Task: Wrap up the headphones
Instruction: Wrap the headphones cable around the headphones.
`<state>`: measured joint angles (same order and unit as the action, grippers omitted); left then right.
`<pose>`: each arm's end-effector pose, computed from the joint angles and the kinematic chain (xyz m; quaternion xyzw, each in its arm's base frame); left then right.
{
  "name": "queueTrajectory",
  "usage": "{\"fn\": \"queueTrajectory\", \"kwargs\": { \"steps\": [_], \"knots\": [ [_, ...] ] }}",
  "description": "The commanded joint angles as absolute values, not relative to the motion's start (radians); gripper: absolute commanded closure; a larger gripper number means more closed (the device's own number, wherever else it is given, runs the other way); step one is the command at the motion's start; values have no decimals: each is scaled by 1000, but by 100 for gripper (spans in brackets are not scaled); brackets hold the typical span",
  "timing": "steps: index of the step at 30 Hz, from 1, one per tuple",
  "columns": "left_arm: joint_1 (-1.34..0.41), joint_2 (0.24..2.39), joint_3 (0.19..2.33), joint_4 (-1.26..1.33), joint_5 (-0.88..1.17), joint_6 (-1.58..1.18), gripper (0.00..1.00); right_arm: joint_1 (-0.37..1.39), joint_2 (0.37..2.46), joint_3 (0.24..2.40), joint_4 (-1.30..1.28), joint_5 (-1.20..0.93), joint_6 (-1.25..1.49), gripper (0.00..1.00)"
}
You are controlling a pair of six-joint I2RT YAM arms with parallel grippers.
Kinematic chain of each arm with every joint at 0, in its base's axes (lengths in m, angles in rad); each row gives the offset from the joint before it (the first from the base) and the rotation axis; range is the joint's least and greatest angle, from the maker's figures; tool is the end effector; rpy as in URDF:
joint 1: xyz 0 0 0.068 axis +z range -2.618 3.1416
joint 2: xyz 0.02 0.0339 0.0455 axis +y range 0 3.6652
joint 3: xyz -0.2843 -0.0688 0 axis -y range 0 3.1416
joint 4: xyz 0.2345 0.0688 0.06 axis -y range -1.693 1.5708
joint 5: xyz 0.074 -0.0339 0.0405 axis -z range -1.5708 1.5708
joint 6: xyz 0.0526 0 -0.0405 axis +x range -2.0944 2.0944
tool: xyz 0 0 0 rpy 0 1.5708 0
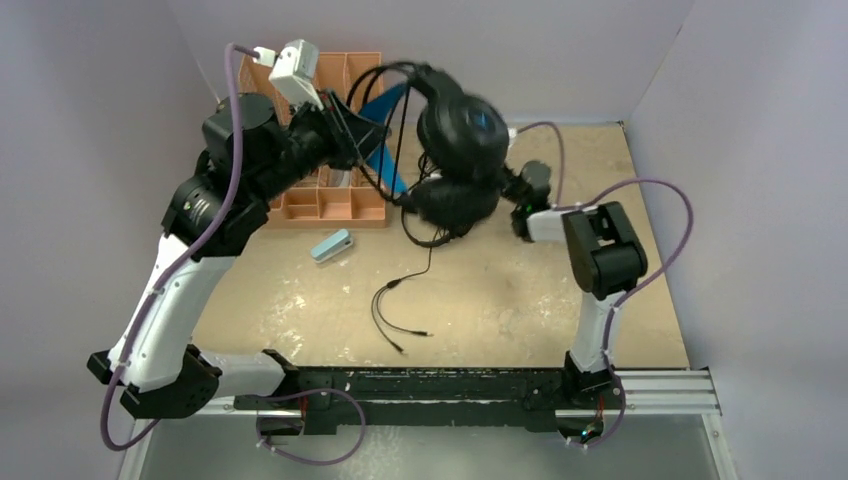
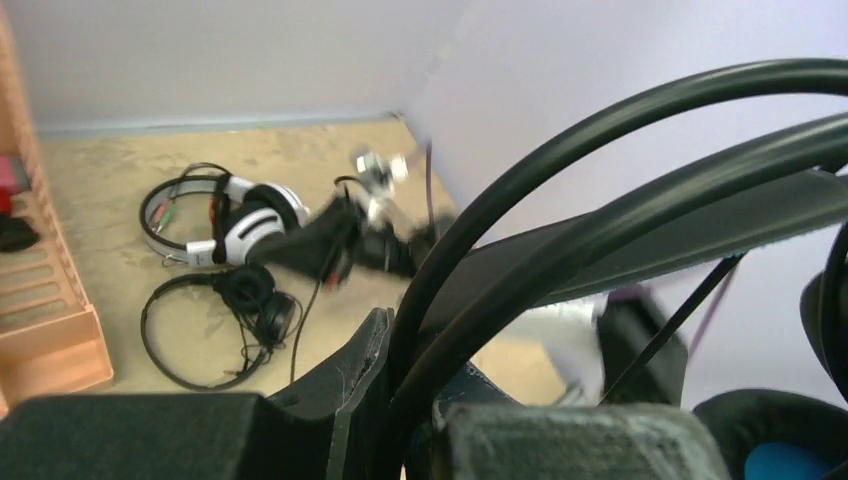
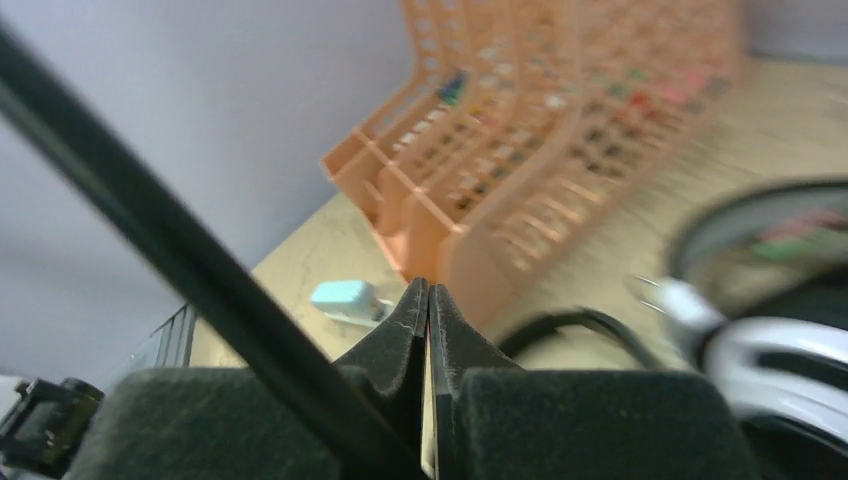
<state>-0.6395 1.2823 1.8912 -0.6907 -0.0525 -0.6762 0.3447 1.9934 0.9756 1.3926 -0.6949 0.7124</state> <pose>0.1808 -0.1310 0.5591 -0.0313 0.7347 -0.3989 0.5478 0.3814 0.1727 0.2466 -0.1799 0.5719 0.5574 0.5744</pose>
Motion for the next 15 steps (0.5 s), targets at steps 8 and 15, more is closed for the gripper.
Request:
{"fn": "queueTrajectory", "kwargs": {
  "steps": [8,15],
  "knots": [
    [-642,1085,1499,-969,-172,-176,100,-141,1845,1762,-81,-762,428,100],
    [-690,1175,1312,-886,-516,-153,100,-179,1938,2319,-553,-624,284,100]
  ]
}}
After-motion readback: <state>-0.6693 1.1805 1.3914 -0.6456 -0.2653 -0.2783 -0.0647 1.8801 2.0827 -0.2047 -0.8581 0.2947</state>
